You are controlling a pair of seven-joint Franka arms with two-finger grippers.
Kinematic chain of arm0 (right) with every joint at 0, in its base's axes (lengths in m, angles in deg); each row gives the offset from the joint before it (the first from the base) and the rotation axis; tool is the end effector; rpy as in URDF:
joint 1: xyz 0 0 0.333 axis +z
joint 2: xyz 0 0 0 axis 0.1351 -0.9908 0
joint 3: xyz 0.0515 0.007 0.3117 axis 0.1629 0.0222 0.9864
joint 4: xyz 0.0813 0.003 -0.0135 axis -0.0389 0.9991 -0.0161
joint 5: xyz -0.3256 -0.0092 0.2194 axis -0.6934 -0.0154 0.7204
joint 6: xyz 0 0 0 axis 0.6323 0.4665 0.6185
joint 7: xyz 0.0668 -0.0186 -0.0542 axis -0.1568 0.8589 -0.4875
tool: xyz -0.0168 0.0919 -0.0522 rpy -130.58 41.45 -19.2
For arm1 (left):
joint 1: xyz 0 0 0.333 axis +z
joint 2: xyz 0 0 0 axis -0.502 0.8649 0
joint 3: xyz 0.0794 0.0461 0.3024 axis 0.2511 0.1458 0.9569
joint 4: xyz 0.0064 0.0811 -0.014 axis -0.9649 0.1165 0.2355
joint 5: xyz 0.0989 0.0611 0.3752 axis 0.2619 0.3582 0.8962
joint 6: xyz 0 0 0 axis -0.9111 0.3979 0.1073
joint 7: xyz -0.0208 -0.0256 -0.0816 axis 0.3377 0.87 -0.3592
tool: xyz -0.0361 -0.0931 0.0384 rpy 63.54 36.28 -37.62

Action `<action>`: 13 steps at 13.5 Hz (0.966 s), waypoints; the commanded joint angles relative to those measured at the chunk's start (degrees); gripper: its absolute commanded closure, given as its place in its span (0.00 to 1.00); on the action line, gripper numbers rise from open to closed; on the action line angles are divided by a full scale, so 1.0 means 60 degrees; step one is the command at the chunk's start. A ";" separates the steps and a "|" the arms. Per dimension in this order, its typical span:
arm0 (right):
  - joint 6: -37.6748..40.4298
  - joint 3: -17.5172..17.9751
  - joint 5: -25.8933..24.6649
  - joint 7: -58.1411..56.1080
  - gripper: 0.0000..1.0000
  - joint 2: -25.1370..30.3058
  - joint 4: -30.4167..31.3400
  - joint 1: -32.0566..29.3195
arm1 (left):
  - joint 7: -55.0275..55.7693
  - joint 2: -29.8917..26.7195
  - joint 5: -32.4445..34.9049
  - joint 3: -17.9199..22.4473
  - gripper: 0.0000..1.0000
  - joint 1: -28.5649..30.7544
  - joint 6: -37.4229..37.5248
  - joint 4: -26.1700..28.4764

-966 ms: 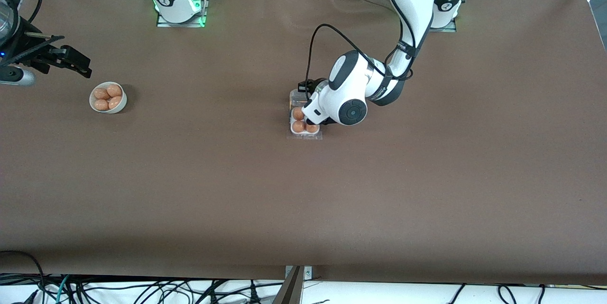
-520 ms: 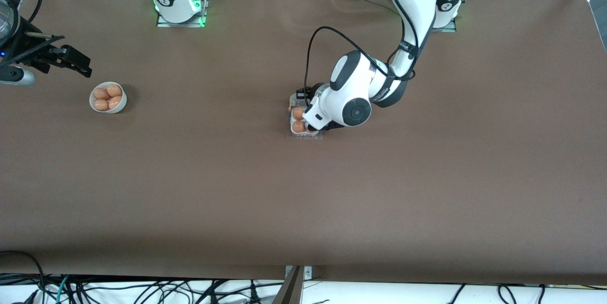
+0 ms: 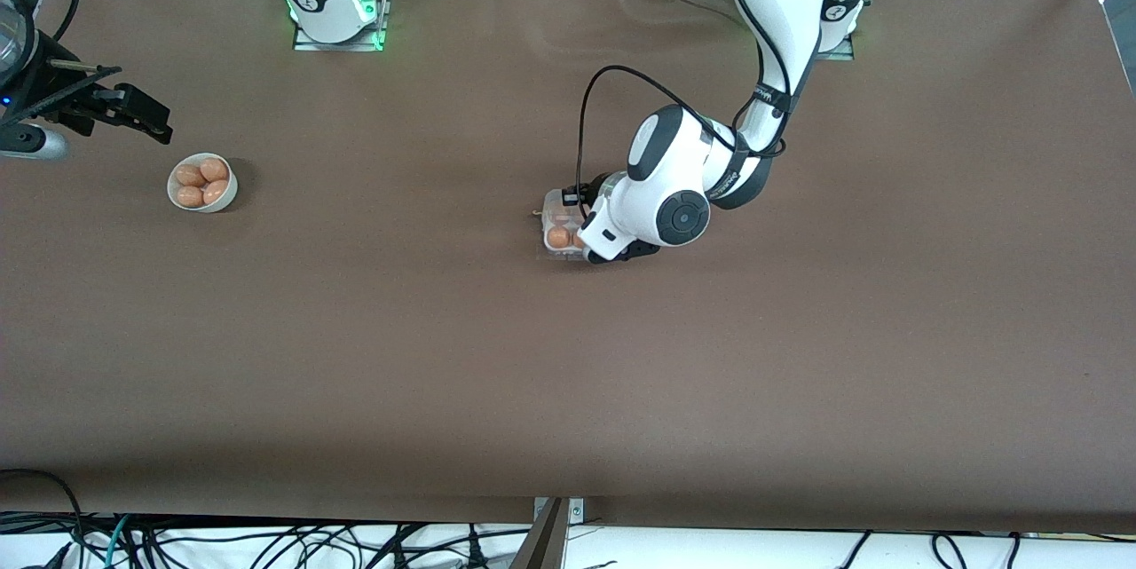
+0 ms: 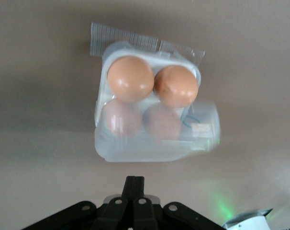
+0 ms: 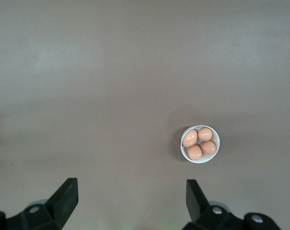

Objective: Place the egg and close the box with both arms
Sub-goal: 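Swing the lid over the eggs with the left gripper and press shut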

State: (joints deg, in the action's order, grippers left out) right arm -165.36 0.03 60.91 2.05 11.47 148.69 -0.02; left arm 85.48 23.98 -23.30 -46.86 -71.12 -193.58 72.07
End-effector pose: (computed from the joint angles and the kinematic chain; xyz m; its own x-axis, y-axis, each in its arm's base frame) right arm 0.5414 0.0130 0.5999 0.9960 -0.0743 -0.0488 -0.0711 -0.9954 0.0640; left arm 0.5397 -0.4356 0.2469 0.8428 0.1140 -0.5260 0.2846 -0.9239 0.2557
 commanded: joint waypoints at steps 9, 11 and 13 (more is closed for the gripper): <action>0.0103 0.0007 0.0133 -0.0008 0.00 0.0031 -0.0090 -0.0060 | 0.0218 -0.0304 0.3372 0.0419 0.15 0.0283 0.0577 -0.1033; 0.0103 0.0007 0.0133 -0.0008 0.00 0.0031 -0.0090 -0.0060 | 0.0218 -0.0656 0.3538 0.0595 0.00 0.0648 0.0739 -0.1077; 0.0088 0.0007 0.0133 -0.0008 0.00 0.0031 -0.0090 -0.0060 | 0.0218 -0.1167 0.3553 0.1207 0.00 0.0796 0.0754 -0.1092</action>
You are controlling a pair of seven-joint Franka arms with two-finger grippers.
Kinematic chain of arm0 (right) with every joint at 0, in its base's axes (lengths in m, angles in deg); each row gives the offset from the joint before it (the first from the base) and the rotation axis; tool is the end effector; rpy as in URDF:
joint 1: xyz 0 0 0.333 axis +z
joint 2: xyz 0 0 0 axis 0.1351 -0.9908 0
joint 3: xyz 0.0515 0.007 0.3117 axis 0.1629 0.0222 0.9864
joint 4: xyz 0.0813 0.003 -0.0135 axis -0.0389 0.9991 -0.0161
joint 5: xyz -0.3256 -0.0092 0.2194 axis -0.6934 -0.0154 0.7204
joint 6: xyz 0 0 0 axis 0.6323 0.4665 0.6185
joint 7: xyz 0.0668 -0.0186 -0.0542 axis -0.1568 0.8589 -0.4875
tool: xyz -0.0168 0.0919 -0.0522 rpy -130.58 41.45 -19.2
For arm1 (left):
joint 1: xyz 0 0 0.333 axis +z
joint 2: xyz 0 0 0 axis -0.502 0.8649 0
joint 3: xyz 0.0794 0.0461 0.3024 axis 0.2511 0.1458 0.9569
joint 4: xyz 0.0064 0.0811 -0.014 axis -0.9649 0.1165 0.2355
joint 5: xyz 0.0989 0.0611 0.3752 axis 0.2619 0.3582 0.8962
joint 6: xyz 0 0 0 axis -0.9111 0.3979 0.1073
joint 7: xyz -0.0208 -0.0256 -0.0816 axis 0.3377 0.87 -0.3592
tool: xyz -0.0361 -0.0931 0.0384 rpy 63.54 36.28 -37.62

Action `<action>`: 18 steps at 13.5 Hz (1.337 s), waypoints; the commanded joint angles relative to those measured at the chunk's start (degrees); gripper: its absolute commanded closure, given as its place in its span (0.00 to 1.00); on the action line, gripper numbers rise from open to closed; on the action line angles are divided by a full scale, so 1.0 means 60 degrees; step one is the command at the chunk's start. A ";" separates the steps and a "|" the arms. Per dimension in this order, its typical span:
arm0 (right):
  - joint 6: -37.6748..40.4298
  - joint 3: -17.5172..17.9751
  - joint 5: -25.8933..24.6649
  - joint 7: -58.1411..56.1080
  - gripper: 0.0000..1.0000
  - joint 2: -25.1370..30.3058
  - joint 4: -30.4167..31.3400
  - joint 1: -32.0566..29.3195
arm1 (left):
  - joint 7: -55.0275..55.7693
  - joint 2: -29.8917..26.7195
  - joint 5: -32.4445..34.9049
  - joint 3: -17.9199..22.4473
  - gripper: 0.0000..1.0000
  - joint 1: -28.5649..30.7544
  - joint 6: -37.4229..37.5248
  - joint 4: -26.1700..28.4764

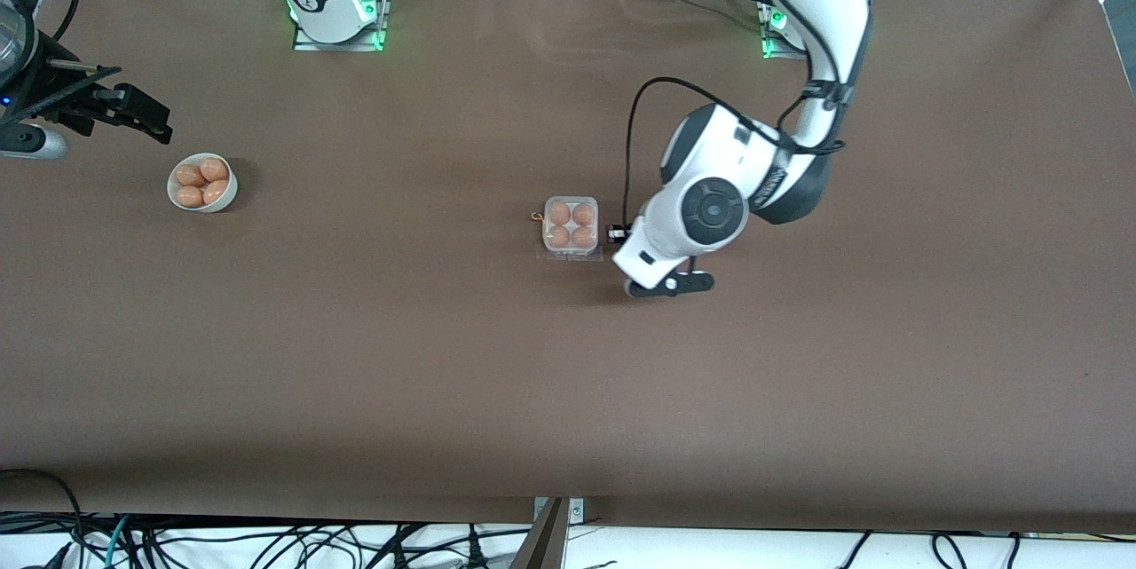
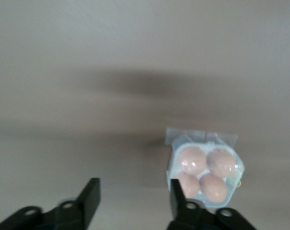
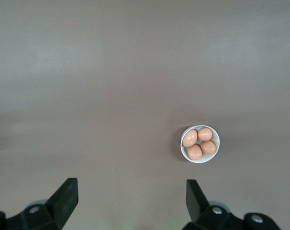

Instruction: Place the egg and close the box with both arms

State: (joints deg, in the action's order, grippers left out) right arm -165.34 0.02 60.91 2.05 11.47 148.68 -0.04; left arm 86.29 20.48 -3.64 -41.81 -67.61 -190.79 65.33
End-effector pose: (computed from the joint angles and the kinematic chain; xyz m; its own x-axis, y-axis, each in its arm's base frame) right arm 0.5414 0.0127 0.6000 0.9960 -0.0748 -0.0490 -0.0716 -0.9954 0.0640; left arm 0.6156 -0.3551 0.3325 0.9573 0.1469 -0.2490 0.1773 -0.9786 0.1042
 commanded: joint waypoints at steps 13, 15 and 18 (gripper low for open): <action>0.0114 0.0009 0.0133 -0.0009 0.00 0.0031 -0.0088 -0.0057 | -0.2466 -0.2561 0.3635 -0.0502 0.00 0.4014 0.2032 -0.1302; 0.0114 0.0009 0.0133 -0.0009 0.00 0.0031 -0.0088 -0.0057 | -0.2510 -0.3060 0.4420 -0.2217 0.00 0.5405 0.2352 -0.0819; 0.0099 0.0009 0.0133 -0.0009 0.00 0.0031 -0.0088 -0.0057 | -0.3457 -0.3865 0.4363 -0.2473 0.00 0.6055 0.2472 0.0175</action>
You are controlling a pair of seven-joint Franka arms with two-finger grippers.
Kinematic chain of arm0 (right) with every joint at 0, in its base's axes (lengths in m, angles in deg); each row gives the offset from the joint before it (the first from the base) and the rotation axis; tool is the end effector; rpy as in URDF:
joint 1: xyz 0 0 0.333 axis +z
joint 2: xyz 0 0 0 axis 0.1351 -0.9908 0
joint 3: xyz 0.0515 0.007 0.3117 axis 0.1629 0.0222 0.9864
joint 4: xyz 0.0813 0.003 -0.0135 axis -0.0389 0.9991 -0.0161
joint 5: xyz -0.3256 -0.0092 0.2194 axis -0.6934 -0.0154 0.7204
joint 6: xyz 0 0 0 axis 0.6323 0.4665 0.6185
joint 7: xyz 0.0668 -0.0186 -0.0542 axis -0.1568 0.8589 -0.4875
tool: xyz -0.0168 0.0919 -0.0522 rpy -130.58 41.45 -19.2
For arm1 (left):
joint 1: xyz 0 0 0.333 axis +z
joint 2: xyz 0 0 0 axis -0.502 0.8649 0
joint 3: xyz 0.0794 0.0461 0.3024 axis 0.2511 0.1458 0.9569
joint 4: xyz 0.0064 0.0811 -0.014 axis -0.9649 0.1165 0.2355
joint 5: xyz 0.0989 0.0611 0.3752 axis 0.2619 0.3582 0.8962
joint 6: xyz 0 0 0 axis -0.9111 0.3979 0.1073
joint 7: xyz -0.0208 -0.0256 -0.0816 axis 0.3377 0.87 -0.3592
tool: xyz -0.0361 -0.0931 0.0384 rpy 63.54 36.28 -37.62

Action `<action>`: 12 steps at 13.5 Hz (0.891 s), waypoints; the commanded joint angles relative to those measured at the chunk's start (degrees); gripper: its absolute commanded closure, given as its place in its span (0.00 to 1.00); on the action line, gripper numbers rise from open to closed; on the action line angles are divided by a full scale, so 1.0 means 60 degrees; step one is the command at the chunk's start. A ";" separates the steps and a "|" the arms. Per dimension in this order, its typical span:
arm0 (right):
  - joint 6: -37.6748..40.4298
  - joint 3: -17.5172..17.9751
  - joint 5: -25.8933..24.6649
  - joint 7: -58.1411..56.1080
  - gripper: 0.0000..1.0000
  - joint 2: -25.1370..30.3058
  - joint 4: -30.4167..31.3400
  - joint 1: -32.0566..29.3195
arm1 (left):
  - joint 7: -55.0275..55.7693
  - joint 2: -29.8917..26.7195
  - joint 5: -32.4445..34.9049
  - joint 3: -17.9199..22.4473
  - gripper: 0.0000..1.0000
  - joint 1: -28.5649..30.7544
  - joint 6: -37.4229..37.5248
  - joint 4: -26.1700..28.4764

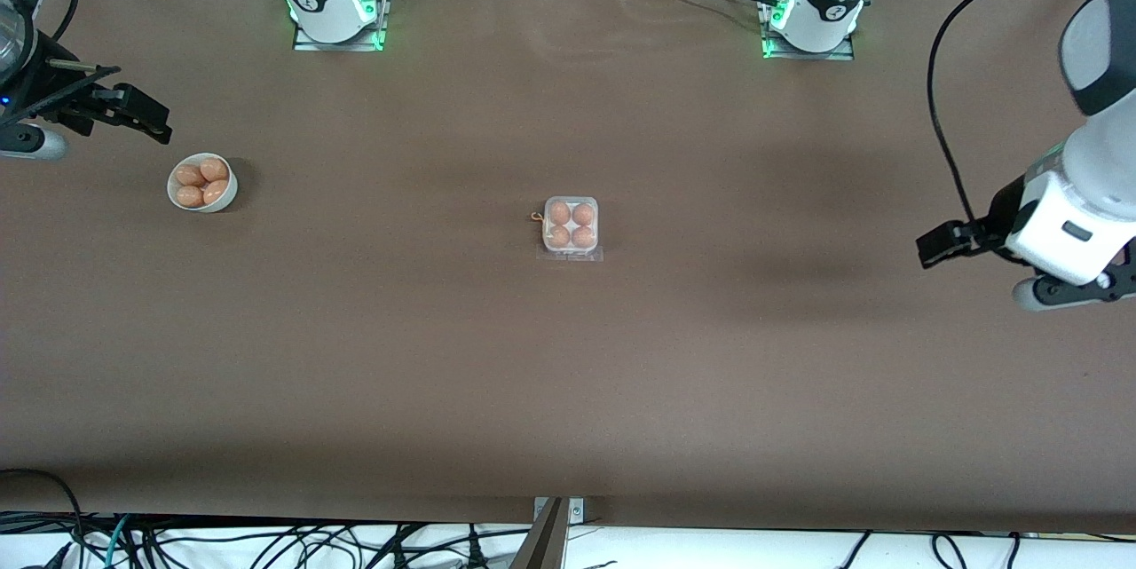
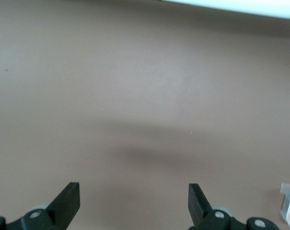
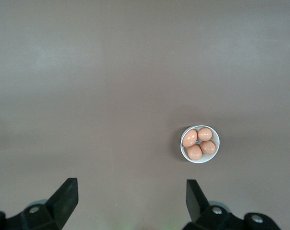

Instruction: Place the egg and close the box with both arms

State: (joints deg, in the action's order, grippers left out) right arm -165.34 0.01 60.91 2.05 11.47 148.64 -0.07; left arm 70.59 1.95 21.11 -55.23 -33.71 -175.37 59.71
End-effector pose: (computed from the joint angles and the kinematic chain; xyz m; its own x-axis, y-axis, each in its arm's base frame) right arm 0.5414 0.0123 0.6003 0.9960 -0.0755 -0.0483 -0.0723 -0.9953 0.0639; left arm 0.6499 -0.0447 0.5708 0.9883 0.1523 -0.0125 0.1514 -0.9871 -0.0517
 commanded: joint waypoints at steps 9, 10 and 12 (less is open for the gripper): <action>0.0114 0.0009 0.0132 -0.0009 0.00 0.0032 -0.0081 -0.0051 | -0.1373 -0.1995 -0.0361 -0.0237 0.00 0.0830 -0.0611 0.2653; 0.0114 0.0009 0.0132 -0.0009 0.00 0.0032 -0.0081 -0.0051 | -0.1358 -0.2142 -0.0579 -0.0237 0.00 0.0830 -0.0611 0.2756; 0.0114 0.0009 0.0132 -0.0009 0.00 0.0032 -0.0081 -0.0051 | -0.1445 -0.2289 -0.1193 -0.0150 0.00 0.0830 -0.0552 0.2757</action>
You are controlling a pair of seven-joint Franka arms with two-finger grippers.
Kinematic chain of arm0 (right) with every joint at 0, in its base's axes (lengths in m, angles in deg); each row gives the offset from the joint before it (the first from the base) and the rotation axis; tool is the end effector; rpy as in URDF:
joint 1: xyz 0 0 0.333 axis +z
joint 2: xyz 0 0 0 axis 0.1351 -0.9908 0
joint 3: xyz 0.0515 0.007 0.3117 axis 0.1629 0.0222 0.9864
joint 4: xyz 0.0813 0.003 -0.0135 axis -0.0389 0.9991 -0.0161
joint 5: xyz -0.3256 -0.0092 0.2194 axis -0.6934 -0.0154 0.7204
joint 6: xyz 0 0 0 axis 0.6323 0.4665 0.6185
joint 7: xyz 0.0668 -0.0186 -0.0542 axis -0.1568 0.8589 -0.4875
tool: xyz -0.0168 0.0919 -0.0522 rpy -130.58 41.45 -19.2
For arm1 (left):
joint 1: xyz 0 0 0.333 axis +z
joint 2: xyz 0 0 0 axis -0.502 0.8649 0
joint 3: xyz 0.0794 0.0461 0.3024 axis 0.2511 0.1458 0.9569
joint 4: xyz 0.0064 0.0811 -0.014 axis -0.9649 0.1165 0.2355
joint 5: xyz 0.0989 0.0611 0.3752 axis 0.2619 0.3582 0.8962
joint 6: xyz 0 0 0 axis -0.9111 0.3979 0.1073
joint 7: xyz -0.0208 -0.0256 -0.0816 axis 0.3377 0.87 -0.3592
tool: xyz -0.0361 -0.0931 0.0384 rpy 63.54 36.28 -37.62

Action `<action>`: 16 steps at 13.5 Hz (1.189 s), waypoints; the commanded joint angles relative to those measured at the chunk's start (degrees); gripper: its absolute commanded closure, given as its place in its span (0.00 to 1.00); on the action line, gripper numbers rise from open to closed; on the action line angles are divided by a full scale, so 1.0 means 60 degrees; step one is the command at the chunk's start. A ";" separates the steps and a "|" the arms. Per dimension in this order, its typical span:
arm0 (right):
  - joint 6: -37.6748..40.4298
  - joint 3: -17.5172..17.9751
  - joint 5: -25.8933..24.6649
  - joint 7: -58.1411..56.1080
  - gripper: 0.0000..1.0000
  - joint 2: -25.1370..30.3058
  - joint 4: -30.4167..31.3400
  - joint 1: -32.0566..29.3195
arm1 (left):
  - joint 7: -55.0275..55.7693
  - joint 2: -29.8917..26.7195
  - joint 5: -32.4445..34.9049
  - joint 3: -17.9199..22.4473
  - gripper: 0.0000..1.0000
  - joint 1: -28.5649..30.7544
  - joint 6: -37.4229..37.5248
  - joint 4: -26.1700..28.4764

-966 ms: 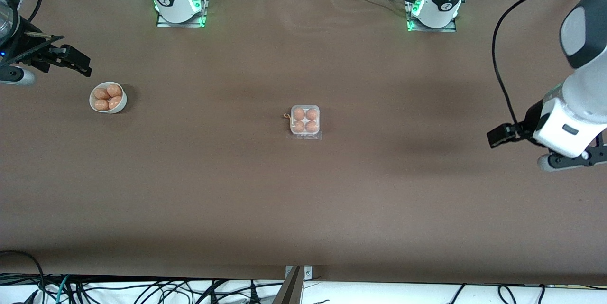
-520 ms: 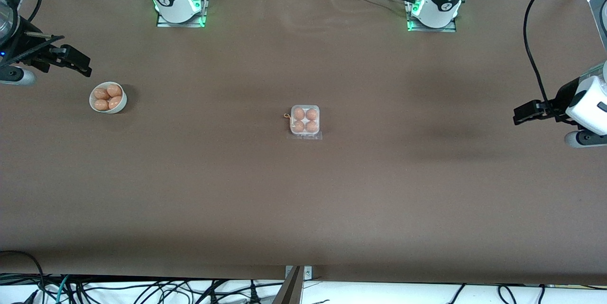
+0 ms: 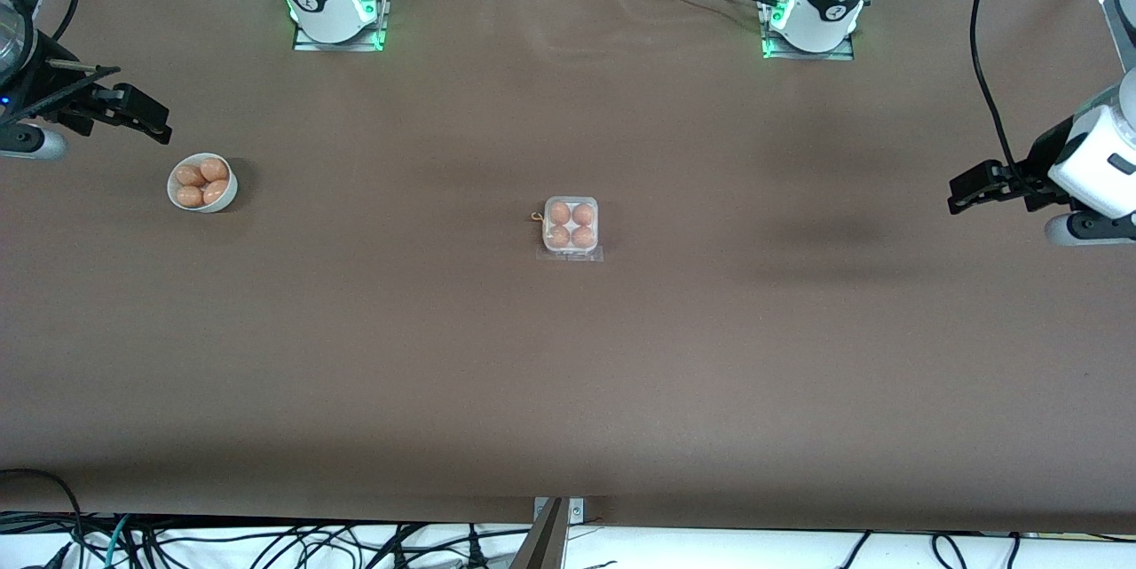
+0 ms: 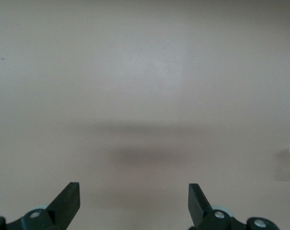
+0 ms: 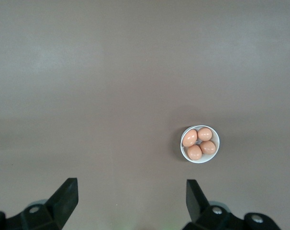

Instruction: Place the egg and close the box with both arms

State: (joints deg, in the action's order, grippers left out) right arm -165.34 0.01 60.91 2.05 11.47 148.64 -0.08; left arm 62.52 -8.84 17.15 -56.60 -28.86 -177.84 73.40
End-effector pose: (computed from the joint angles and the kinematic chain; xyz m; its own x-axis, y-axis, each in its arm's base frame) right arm 0.5414 0.0122 0.6003 0.9960 -0.0757 -0.0483 -0.0725 -0.9953 0.0639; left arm 0.5995 -0.0118 0.5794 0.9968 0.0728 -0.0333 0.0735 -0.9971 0.0187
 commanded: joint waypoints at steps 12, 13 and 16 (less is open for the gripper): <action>0.0114 0.0009 0.0132 -0.0009 0.00 0.0033 -0.0081 -0.0050 | -0.0570 -0.0696 -0.0068 0.0168 0.00 -0.0051 0.0885 0.0416; 0.0114 0.0009 0.0132 -0.0009 0.00 0.0033 -0.0081 -0.0050 | -0.0570 -0.0711 -0.0068 0.0168 0.00 -0.0051 0.0885 0.0401; 0.0114 0.0009 0.0132 -0.0009 0.00 0.0033 -0.0081 -0.0050 | -0.0556 -0.0755 -0.0053 0.0168 0.00 -0.0051 0.0899 0.0401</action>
State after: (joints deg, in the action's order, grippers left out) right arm -165.34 0.01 60.91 2.05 11.47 148.64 -0.08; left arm 60.28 -11.57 15.54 -55.82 -28.81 -172.86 74.53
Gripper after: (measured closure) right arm 0.000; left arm 0.000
